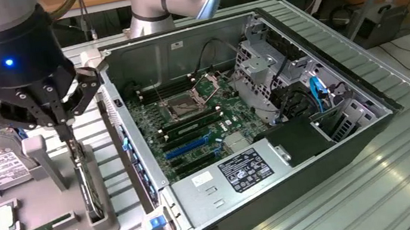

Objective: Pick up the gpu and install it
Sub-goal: 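Reach for the gpu, then pick up the gpu and move the gpu toward the slot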

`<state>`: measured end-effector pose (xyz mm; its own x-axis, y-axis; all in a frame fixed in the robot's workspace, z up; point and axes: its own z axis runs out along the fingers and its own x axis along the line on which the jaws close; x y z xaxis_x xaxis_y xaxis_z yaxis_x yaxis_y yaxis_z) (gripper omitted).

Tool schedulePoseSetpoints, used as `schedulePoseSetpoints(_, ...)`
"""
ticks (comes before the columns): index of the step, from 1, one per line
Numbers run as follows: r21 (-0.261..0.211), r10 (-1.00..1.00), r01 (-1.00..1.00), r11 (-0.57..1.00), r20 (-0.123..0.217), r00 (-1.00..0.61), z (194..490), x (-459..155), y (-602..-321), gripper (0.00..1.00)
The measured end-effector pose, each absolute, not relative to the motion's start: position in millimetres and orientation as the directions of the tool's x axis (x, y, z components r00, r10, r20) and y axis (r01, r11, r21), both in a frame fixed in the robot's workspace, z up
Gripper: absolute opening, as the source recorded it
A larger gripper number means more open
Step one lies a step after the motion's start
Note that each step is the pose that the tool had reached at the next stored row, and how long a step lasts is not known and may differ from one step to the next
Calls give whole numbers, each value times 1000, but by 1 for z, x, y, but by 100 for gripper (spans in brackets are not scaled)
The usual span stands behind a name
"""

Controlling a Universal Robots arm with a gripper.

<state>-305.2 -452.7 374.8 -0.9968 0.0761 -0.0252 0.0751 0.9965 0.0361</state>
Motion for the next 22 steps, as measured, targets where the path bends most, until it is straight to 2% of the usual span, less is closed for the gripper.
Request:
schedulePoseSetpoints(2,35,75,75,997,-25,-997,364,-325,-456,11)
schedulePoseSetpoints(8,35,75,75,997,-25,-997,364,-325,-456,11)
schedulePoseSetpoints(11,35,75,75,997,-25,-997,364,-325,-456,30)
schedulePoseSetpoints(12,34,75,74,997,-25,-997,364,-325,-456,30)
schedulePoseSetpoints(13,34,75,75,997,-25,-997,362,-325,-456,36)
schedulePoseSetpoints(15,34,75,75,997,-25,-997,359,-325,-456,36)
schedulePoseSetpoints(16,34,75,75,997,-25,-997,357,-325,-456,42)
schedulePoseSetpoints(22,34,76,75,997,-25,-997,346,-326,-456,42)
